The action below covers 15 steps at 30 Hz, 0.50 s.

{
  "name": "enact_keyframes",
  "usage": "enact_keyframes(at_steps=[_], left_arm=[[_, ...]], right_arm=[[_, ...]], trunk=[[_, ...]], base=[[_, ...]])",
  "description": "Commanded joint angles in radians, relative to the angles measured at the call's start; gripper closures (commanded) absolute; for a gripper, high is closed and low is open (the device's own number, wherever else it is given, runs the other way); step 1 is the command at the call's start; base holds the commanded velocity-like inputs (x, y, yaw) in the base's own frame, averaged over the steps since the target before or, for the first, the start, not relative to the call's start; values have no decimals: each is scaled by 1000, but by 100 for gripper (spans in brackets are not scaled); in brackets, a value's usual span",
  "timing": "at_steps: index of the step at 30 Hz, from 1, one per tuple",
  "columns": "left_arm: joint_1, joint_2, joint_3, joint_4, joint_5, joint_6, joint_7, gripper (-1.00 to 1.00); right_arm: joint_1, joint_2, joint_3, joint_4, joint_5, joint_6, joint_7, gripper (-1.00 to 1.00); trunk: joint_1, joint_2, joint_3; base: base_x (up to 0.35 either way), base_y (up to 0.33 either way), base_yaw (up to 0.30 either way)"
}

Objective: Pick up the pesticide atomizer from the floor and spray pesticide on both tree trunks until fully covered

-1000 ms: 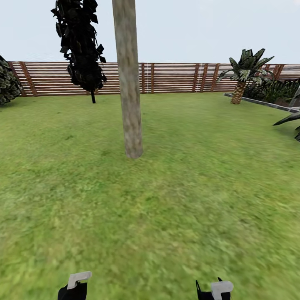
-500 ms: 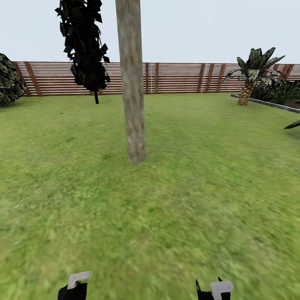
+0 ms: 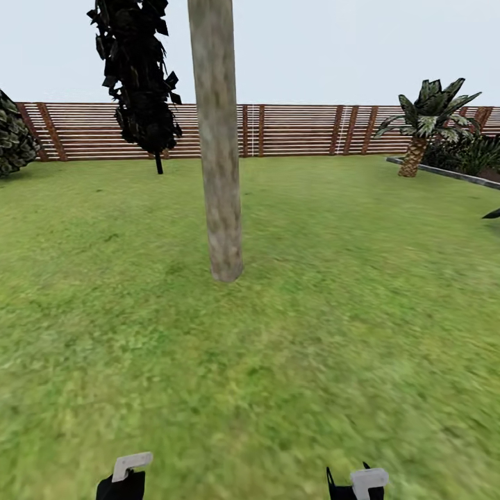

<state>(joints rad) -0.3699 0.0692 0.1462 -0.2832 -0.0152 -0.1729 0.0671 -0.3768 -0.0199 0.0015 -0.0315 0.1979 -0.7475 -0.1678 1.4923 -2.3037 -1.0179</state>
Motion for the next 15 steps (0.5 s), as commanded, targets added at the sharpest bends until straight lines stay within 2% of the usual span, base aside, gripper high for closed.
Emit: enact_keyframes(at_steps=[1, 15], left_arm=[[-1, 0, 1, 1, -2, -4, 2, 100], [-1, 0, 1, 15, -2, -4, 2, 100]], right_arm=[[-1, 0, 0, 1, 11, -1, -9, -100], [-1, 1, 0, 1, 11, -1, -9, -100]], trunk=[[0, 0, -1], [0, 0, -1]], base=[[335, 0, 0], [335, 0, 0]])
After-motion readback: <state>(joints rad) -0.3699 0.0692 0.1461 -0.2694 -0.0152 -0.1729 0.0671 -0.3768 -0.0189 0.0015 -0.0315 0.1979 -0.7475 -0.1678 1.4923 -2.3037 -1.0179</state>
